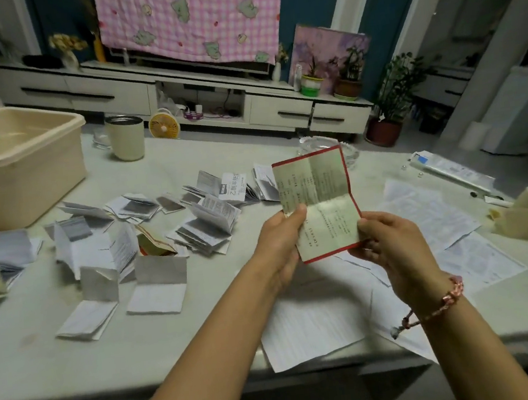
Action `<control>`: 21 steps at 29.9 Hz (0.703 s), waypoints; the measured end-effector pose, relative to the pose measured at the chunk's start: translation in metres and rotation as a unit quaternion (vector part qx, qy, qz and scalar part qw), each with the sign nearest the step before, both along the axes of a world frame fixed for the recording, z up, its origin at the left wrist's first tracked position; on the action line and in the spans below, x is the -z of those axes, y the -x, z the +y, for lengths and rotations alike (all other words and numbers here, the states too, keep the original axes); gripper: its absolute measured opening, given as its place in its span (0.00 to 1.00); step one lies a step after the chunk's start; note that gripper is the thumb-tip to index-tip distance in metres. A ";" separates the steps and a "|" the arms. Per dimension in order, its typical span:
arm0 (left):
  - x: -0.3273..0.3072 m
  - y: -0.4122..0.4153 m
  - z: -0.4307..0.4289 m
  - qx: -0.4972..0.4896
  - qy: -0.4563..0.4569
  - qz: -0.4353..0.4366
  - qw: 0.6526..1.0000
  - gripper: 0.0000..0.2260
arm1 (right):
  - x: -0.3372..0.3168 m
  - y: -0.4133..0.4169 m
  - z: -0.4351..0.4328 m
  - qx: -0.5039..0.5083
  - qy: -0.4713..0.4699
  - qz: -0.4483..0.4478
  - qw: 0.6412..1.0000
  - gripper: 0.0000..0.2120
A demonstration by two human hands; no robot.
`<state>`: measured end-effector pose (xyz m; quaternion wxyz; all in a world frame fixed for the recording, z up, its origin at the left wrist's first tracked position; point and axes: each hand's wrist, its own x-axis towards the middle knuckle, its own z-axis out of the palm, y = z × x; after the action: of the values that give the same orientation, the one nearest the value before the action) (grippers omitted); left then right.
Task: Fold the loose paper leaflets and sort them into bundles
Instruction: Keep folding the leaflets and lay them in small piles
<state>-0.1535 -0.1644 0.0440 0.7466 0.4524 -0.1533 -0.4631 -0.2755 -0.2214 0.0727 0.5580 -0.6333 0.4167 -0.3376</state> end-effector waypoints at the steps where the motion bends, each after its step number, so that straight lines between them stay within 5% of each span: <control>1: 0.002 -0.002 0.000 -0.007 -0.007 -0.014 1.000 0.09 | 0.001 0.000 -0.003 0.012 0.019 0.007 1.000 0.07; 5: 0.002 -0.004 0.003 -0.005 -0.045 -0.069 0.997 0.08 | 0.002 0.005 -0.015 0.008 0.044 0.017 0.999 0.13; 13: -0.003 -0.004 0.014 0.104 -0.041 -0.063 0.992 0.07 | 0.004 -0.001 -0.014 -0.123 -0.144 -0.108 0.976 0.13; 19: -0.001 -0.011 0.014 0.119 -0.062 0.026 0.991 0.24 | 0.012 0.000 -0.016 -0.111 -0.023 -0.056 0.992 0.27; 21: 0.001 -0.009 0.014 0.118 -0.072 0.001 0.990 0.19 | 0.014 0.000 -0.017 -0.112 0.018 -0.032 0.993 0.26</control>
<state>-0.1448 -0.1499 0.0435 0.6528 0.4830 -0.1709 -0.5580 -0.2756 -0.2379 0.0589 0.5940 -0.6749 0.3187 -0.3002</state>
